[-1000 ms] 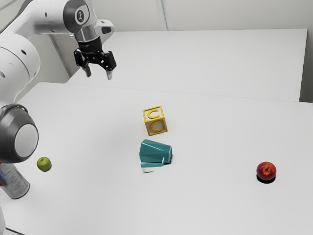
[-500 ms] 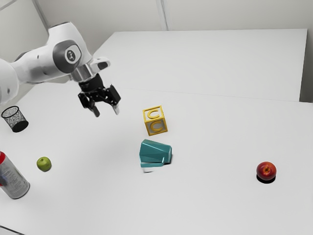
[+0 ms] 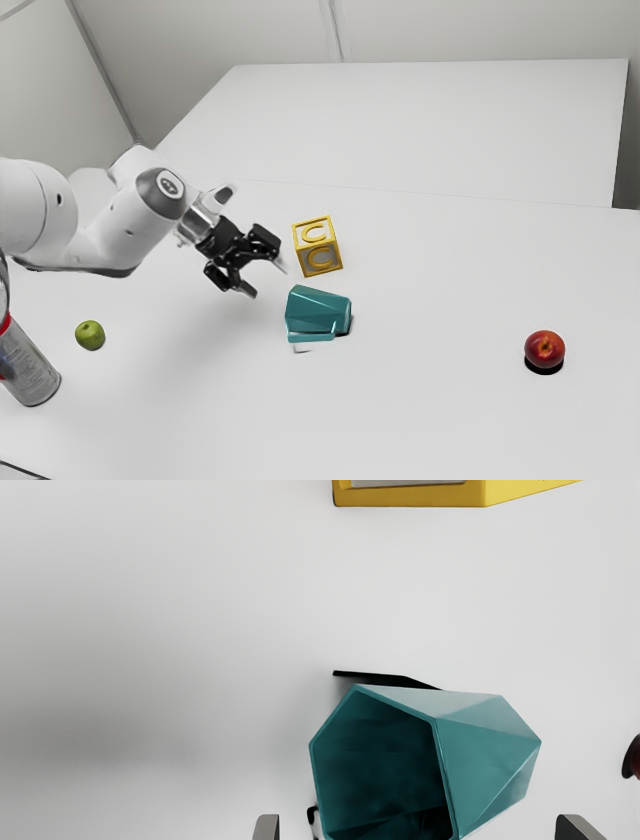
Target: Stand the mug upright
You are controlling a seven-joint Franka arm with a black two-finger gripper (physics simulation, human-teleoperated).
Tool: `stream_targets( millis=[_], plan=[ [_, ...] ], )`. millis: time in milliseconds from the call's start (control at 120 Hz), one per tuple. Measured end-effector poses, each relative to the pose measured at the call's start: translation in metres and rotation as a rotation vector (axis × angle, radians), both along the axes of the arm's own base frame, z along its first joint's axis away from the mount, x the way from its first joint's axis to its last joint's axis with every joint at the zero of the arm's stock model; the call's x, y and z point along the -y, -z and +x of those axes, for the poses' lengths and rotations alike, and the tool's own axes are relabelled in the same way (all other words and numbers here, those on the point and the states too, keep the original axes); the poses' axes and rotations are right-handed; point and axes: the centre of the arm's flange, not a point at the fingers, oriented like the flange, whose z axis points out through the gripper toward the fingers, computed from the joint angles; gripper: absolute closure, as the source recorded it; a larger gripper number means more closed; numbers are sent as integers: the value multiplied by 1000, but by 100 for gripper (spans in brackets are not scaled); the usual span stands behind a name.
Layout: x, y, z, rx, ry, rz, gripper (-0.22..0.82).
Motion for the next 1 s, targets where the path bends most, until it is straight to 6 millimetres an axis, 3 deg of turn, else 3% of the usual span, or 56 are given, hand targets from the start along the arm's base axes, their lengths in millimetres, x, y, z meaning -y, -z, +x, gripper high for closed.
stream_targets(
  millis=[442, 658, 875, 1000],
  plan=[
    [23, 31, -8, 109, 73, -227, 0],
    [37, 55, -11, 116, 135, -291, 0],
    [48, 58, -11, 170, 175, -336, 3],
    [53, 57, -10, 202, 194, -349, 9]
  ],
)
